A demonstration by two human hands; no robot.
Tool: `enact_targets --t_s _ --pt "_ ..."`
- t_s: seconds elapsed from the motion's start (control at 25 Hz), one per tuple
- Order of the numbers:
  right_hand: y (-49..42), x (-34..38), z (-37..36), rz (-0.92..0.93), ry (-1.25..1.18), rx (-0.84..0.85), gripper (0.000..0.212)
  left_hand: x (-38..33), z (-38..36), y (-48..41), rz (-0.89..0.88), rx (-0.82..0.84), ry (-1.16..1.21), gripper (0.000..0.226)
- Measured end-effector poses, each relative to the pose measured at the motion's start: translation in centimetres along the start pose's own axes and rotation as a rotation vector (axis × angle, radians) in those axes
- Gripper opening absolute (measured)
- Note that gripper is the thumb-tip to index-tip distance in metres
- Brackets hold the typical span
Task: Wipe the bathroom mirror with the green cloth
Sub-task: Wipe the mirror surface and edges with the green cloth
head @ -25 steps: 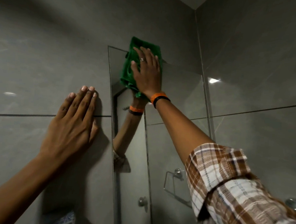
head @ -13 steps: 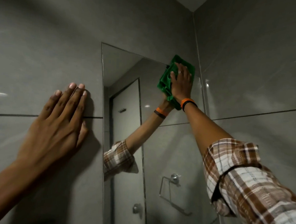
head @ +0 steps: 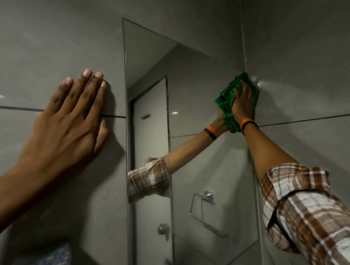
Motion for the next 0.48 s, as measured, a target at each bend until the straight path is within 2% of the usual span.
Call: enact_targets --t_s 0.2,0.48 --pt "5.5 -2.9 0.8 -0.009 -0.064 0.006 0.053 -0.1 0.0 0.0 0.001 0.007 0.005 0.072" --pt "20.6 -9.9 2.4 -0.071 -0.073 -0.02 0.049 -0.1 0.1 0.0 0.019 0.023 0.045 0.072"
Point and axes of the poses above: each hand's wrist, its own y-axis away from the middle knuckle, its own z-axis out of the back of the hand, x = y × z, the point moved 6 cm from there along -y, towards the middle knuckle, and after that the axes turned 5 degrees about -y, right-handed, at the moved point
